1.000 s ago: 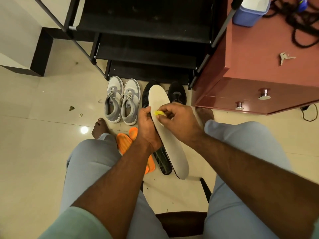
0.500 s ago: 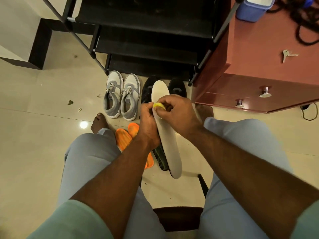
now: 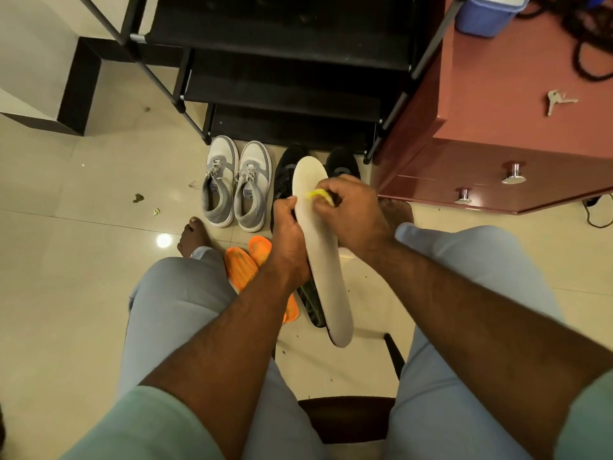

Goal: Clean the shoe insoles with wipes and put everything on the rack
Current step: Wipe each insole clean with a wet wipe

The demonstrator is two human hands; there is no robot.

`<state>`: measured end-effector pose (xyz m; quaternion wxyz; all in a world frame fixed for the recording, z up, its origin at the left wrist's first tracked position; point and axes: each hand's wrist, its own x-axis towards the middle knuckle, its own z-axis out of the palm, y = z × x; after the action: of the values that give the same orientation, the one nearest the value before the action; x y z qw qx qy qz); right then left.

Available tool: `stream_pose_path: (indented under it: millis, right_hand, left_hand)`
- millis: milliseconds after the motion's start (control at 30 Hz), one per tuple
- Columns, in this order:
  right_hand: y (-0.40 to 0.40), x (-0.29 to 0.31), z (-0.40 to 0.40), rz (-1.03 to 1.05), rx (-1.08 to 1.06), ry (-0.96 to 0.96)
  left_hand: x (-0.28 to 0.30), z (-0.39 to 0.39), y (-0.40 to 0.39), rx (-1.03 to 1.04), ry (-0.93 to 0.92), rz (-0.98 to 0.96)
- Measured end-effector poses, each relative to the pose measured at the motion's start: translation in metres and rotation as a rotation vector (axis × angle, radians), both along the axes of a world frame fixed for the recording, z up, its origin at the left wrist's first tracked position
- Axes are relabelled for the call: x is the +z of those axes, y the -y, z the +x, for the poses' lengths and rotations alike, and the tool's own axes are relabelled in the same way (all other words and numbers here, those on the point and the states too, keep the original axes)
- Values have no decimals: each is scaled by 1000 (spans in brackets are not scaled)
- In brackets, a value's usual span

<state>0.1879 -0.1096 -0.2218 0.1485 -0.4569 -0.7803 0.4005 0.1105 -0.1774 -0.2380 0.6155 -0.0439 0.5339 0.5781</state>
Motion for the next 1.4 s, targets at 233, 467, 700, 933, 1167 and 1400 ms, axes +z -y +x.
stream_pose_path:
  millis: [233,467,700,933,1167,1400]
  right_hand:
    - [-13,-15,13,9,-3,179]
    - [21,8,-3,213,238,64]
    - [-14,-4,11,135,196,249]
    - [13,10,2,261,459,104]
    - [-7,-12,10,41,142,213]
    - [18,0,-1,67,275,-45]
  left_hand:
    - [-2,-6,-3,34,-46,2]
    - [0,-5,0,48,-1,15]
    - [-5,-10,-3,31,-31,-6]
    - [-5,-12,4,53,31,11]
    - [-4,-11,-1,-4,78,33]
    - [-4,-16,1,90,101,53]
